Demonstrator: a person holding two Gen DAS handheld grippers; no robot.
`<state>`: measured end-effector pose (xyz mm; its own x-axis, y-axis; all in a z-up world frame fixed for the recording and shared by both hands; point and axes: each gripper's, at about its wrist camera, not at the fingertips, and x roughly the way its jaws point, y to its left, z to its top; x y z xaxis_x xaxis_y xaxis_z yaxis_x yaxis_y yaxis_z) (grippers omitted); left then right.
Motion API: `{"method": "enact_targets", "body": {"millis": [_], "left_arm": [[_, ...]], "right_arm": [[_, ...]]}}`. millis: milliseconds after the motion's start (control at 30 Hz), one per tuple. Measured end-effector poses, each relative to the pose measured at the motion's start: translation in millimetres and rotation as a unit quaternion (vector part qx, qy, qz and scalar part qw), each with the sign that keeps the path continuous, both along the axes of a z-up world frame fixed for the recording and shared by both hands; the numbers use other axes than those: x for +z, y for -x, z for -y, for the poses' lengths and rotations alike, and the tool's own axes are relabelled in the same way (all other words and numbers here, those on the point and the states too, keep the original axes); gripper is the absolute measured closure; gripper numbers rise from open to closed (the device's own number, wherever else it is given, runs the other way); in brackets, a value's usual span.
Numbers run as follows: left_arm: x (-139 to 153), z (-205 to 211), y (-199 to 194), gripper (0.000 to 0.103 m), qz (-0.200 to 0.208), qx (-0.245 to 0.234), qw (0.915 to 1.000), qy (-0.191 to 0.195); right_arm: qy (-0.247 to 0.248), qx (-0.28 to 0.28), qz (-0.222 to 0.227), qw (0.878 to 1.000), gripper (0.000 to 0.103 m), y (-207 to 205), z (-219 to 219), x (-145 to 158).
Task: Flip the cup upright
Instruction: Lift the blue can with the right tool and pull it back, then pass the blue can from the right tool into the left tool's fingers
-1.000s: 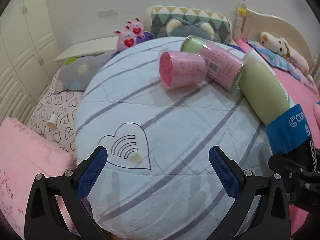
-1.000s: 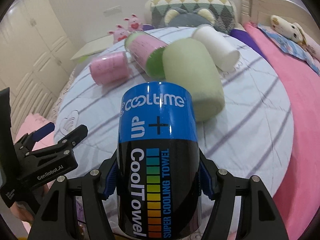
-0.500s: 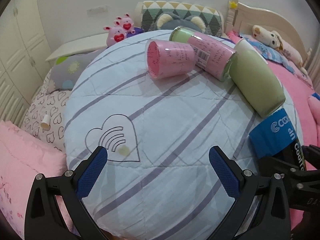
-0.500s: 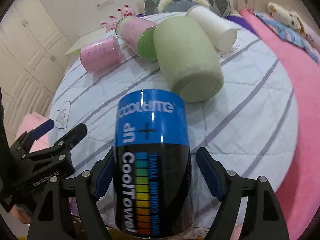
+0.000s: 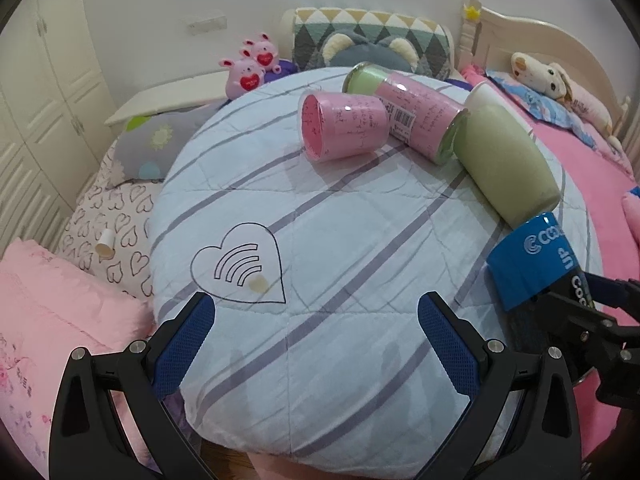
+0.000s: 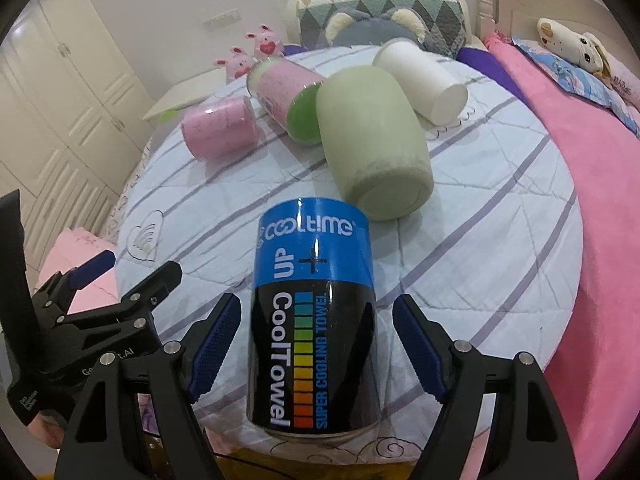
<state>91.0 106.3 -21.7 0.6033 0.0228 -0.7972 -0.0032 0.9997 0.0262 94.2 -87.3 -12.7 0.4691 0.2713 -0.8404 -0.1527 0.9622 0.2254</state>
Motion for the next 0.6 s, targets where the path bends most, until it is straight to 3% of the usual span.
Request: {"method": "enact_targets", "body": {"millis": [233, 533, 600], "left_arm": [[16.5, 10.7, 12.5, 0.000, 0.007, 0.009, 0.9999, -0.002], [24.3, 47.0, 13.4, 0.000, -0.016, 0.013, 0.9998, 0.007], [24.6, 57.1, 11.2, 0.000, -0.023, 0.009, 0.9996, 0.013]], "right_arm": [[-0.019, 0.011, 0.025, 0.999, 0.023, 6.7, 12.4, 14.6], [-0.009, 0.013, 0.082, 0.996, 0.024, 13.8, 44.9, 30.3], [-0.005, 0.010, 0.084, 0.996, 0.039, 10.4, 54.4, 29.2]]}}
